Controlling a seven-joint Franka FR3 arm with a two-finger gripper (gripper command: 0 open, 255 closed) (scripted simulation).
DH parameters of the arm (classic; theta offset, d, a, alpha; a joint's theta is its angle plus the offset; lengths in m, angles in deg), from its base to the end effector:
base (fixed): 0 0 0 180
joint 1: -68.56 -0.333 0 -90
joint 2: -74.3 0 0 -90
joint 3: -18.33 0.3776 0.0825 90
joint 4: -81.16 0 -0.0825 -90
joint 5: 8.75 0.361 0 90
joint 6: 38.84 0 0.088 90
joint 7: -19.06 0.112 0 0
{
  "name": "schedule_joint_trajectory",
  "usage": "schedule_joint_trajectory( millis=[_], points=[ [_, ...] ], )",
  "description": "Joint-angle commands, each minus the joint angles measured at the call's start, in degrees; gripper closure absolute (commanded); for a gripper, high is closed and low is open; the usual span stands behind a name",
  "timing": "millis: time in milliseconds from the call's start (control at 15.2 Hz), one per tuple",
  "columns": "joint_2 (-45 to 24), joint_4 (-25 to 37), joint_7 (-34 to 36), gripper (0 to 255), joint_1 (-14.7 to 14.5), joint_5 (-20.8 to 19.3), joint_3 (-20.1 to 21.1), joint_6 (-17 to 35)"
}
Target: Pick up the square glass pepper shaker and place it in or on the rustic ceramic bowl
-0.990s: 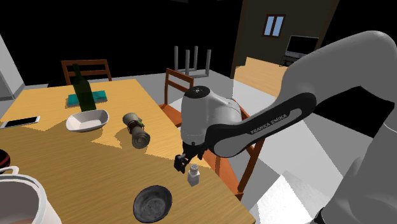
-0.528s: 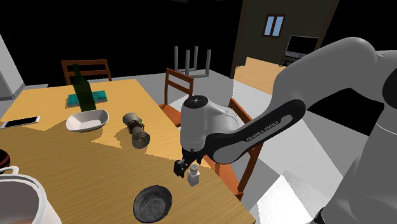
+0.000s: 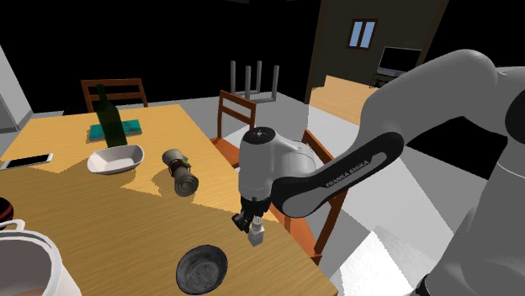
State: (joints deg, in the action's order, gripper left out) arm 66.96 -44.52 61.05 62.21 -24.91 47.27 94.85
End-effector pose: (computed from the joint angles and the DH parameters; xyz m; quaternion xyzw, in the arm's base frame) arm 0.4470 0.3014 0.4087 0.9966 0.0353 0.0580 0.0462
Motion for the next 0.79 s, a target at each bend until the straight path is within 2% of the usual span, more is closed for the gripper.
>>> schedule_joint_trajectory(
  millis=[0, 462, 726],
  points=[
    [0.00, -0.01, 0.00, 255, 0.00, 0.00, 0.00, 0.00],
    [0.00, -0.01, 0.00, 255, 0.00, 0.00, 0.00, 0.01],
    [2.06, 1.00, -1.63, 255, 0.25, 1.96, 0.35, -2.60]
  ],
)
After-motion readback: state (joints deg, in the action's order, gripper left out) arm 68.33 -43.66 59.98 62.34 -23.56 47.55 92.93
